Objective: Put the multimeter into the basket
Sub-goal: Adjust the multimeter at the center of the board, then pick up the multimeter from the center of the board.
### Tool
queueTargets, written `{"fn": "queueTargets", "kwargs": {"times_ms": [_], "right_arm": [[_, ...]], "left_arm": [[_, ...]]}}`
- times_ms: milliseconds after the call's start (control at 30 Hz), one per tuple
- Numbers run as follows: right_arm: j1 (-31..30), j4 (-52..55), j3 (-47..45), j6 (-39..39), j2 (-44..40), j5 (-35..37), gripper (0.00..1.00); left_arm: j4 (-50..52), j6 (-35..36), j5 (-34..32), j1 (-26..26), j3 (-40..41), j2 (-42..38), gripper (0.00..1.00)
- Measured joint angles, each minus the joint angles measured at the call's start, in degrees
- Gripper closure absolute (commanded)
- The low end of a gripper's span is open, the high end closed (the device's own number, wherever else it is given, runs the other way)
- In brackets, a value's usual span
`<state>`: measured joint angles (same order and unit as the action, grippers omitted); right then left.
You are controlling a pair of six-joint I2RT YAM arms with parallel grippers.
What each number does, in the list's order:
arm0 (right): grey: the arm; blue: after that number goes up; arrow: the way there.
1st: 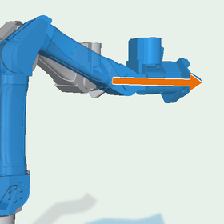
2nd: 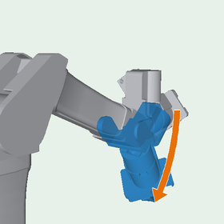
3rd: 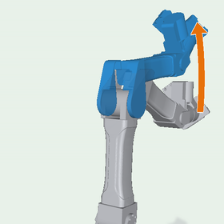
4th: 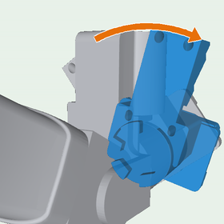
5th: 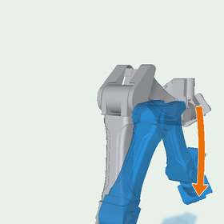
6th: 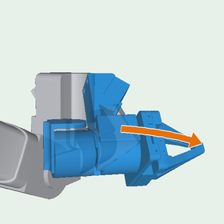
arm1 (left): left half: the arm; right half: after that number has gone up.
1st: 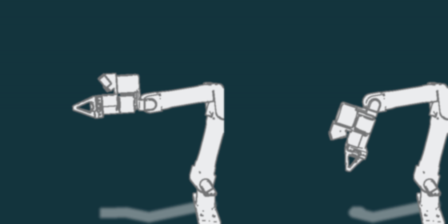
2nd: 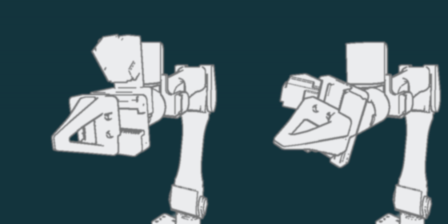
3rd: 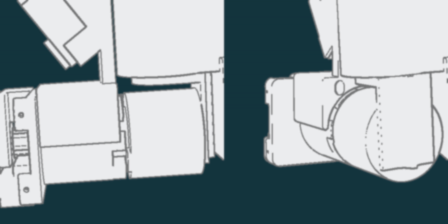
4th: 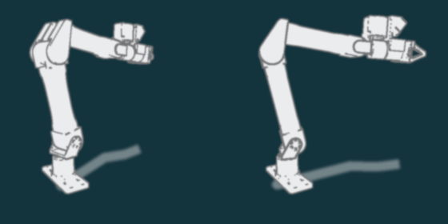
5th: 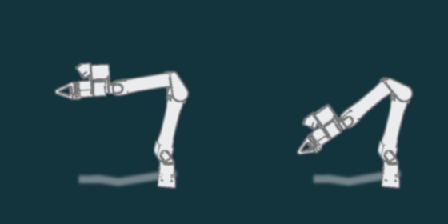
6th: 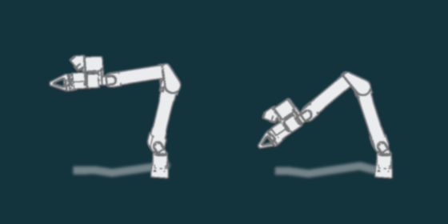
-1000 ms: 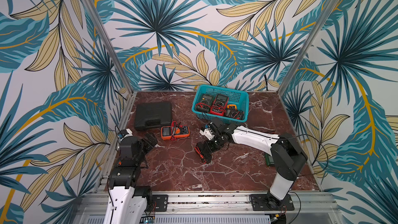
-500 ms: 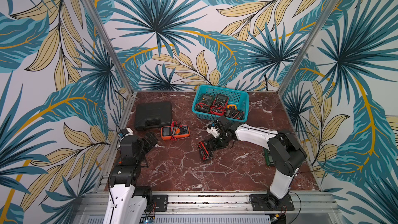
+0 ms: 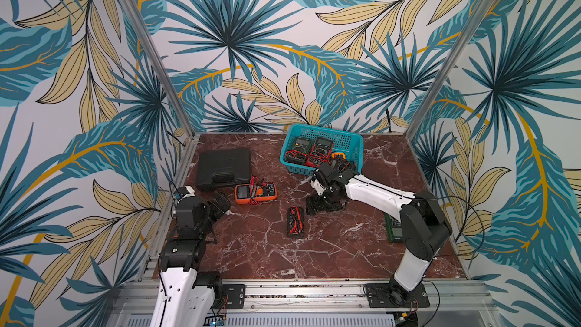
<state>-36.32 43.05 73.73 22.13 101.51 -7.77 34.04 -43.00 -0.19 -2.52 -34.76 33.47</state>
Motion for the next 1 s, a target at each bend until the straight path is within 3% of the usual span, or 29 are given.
{"fn": "queueTargets", "kwargs": {"times_ms": [233, 400, 867, 1000], "right_arm": [[-7.61, 4.09, 6.45, 9.84, -0.98, 6.95, 0.01], [-10.58, 5.16, 11.08, 13.14, 2.73, 9.68, 0.01], [-14.78, 6.97, 16.41, 14.25, 15.41, 10.99, 0.01], [-15.43, 7.21, 18.23, 13.62, 17.84, 11.02, 0.05]], "left_arm": [[-0.02, 0.22, -0.04, 0.0, 0.0, -0.02, 0.0], [-0.26, 0.37, -0.02, 0.0, 0.0, 0.0, 0.0], [-0.79, 0.59, 0.0, 0.0, 0.0, 0.0, 0.0], [-0.96, 0.59, 0.0, 0.0, 0.02, 0.0, 0.0]]}}
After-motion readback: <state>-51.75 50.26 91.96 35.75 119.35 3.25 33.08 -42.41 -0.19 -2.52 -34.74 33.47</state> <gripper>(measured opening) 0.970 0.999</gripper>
